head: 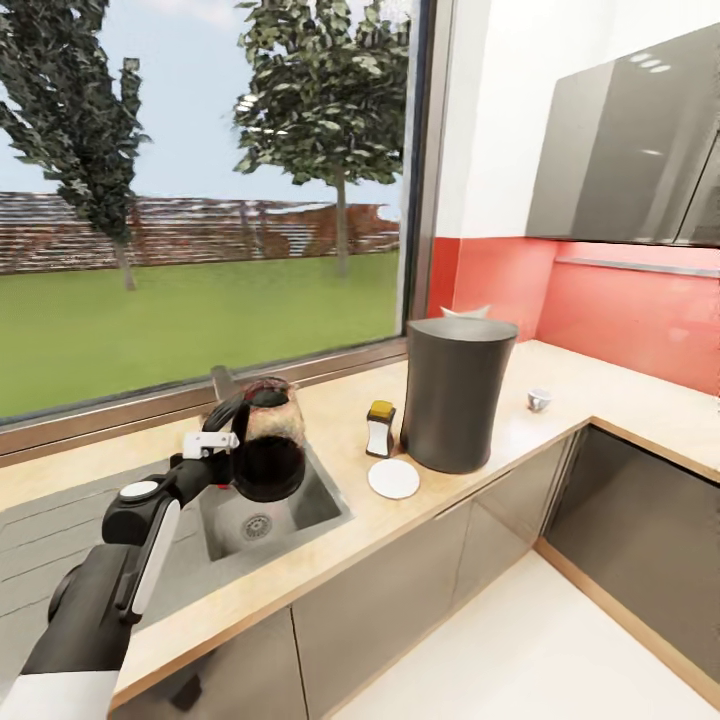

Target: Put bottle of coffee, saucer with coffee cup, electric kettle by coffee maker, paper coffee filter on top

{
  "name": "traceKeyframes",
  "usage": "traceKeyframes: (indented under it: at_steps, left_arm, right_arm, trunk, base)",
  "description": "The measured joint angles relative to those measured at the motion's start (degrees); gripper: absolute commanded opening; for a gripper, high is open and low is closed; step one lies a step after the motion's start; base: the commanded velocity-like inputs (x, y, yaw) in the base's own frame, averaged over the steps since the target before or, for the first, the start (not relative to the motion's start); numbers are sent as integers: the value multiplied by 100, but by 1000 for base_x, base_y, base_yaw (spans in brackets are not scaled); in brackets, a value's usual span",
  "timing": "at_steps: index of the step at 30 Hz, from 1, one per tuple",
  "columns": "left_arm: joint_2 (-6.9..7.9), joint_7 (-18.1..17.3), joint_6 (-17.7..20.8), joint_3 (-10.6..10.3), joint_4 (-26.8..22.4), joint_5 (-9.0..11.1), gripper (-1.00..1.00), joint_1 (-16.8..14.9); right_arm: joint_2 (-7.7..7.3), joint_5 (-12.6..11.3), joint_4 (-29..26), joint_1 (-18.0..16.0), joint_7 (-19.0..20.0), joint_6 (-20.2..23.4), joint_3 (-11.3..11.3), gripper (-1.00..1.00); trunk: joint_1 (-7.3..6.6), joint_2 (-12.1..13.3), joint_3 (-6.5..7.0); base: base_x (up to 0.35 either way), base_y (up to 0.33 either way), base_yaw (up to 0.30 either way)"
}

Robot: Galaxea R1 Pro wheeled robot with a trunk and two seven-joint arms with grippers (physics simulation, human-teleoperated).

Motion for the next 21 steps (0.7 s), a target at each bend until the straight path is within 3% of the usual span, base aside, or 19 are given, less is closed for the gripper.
traceKeyframes:
  at_steps: [21]
  left_arm:
    - [2, 0, 3, 29, 0, -4, -100, 7]
  right_arm:
    - [-2, 0, 0, 0, 0, 0, 0, 100]
  trunk:
    - [-2, -2, -1]
  base:
    - [242, -186, 0]
